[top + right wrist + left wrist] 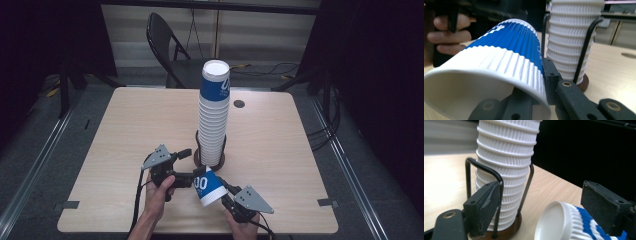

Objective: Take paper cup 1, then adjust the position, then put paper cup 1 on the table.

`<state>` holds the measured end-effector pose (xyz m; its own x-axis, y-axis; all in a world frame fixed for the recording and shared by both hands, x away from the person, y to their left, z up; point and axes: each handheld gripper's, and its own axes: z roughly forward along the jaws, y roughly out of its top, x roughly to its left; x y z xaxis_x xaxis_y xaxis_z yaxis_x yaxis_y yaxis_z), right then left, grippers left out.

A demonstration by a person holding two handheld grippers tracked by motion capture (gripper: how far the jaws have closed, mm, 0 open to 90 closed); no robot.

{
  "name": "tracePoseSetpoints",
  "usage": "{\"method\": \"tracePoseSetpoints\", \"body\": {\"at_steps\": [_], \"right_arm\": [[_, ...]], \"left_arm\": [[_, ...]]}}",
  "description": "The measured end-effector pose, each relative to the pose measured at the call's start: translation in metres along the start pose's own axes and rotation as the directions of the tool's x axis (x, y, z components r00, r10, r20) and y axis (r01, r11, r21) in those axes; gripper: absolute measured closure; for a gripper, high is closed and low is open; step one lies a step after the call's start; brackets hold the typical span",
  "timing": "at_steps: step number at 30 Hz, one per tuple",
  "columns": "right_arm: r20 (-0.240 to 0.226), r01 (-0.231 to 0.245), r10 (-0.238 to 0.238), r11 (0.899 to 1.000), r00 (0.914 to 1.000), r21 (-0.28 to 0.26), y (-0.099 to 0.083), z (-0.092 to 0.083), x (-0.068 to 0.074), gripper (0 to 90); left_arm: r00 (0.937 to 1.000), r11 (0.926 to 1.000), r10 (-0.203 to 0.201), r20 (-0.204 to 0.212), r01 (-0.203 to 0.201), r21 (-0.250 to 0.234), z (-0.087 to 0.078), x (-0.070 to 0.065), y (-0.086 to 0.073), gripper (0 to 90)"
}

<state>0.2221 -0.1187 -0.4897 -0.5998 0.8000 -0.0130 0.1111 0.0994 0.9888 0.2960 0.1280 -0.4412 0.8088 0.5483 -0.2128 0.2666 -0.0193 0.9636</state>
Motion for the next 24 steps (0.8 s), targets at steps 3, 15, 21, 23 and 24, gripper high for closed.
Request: {"method": "tracePoseSetpoints", "body": {"at_steps": [3, 15, 21, 23, 24], "right_arm": [[0.0, -0.016, 0.016, 0.999, 0.9999, 0.039, 0.0, -0.001, -0.006, 86.1], [-0.04, -0.049, 0.054, 0.991, 0.9977, 0.123, 0.004, -0.003, -0.016, 86.1], [-0.055, -0.054, 0.064, 0.986, 0.9964, 0.161, 0.006, -0.004, -0.021, 86.1], [-0.059, -0.056, 0.066, 0.984, 0.9961, 0.166, 0.007, -0.004, -0.022, 86.1], [-0.058, -0.056, 0.067, 0.983, 0.9961, 0.175, 0.008, -0.004, -0.024, 86.1]], "left_arm": [[0.9958, 0.996, 0.087, -0.026, -0.087, 0.019, -0.002, -0.005, -0.001, 15.9], [0.9859, 0.9838, 0.167, -0.01, -0.166, 0.067, -0.006, -0.011, -0.008, 16.6], [0.9775, 0.9741, 0.21, -0.023, -0.207, 0.091, -0.008, -0.016, -0.012, 16.1], [0.9745, 0.9703, 0.223, -0.023, -0.22, 0.101, -0.007, -0.018, -0.014, 15.8], [0.9724, 0.9677, 0.232, -0.022, -0.229, 0.106, -0.007, -0.018, -0.014, 15.8]]}}
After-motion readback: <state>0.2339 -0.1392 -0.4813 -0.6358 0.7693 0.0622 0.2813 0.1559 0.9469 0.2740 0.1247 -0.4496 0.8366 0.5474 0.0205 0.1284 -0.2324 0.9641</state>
